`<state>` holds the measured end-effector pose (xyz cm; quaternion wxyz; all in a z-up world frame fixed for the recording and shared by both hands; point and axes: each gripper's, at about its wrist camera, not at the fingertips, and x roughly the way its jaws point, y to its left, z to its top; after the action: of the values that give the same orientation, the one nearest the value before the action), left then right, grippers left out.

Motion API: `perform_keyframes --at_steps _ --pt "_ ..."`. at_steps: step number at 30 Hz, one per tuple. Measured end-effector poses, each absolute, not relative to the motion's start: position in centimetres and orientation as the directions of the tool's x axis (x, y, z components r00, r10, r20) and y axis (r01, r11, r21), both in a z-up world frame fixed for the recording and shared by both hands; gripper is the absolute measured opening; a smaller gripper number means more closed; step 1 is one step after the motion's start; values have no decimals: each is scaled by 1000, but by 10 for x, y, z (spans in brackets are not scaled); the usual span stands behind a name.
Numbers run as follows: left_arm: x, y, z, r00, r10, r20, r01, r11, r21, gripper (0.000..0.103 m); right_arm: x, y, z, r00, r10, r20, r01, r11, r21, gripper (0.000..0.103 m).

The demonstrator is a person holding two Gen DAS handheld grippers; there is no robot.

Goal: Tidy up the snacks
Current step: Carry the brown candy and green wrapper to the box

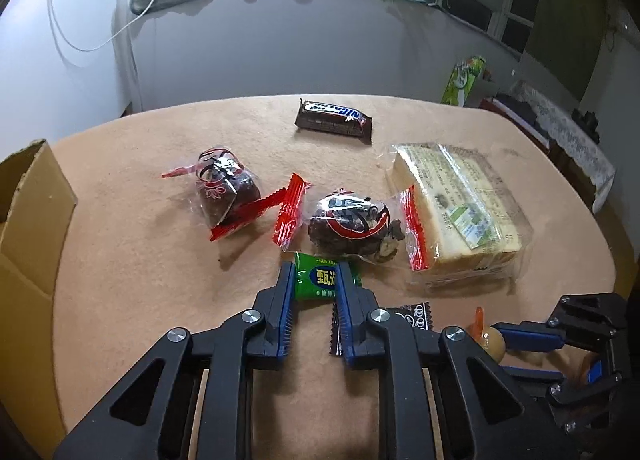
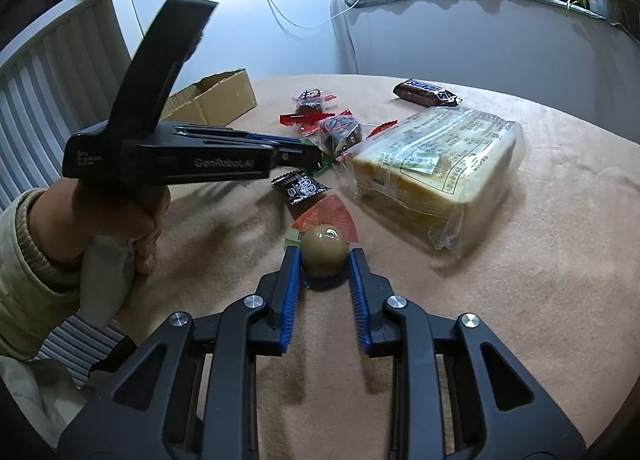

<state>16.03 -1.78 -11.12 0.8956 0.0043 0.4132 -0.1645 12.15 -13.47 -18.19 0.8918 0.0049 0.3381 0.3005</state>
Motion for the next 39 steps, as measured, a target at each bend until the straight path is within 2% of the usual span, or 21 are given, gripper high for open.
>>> perform_keyframes --at_steps 7,15,26,39 --pt "157 -20 -110 597 -309 -740 321 938 -133 16 118 -137 -179 605 545 -581 -516 824 235 25" --pt "150 -18 -97 615 -363 -701 349 921 -170 6 111 -151 -168 650 519 -555 -476 848 235 25" --pt "130 -12 -69 660 -368 -654 358 921 -157 6 103 -164 -149 711 478 -516 -431 876 217 25" --pt "62 28 -17 776 -301 -554 295 950 -104 6 76 -144 -118 737 482 -474 -463 871 164 25"
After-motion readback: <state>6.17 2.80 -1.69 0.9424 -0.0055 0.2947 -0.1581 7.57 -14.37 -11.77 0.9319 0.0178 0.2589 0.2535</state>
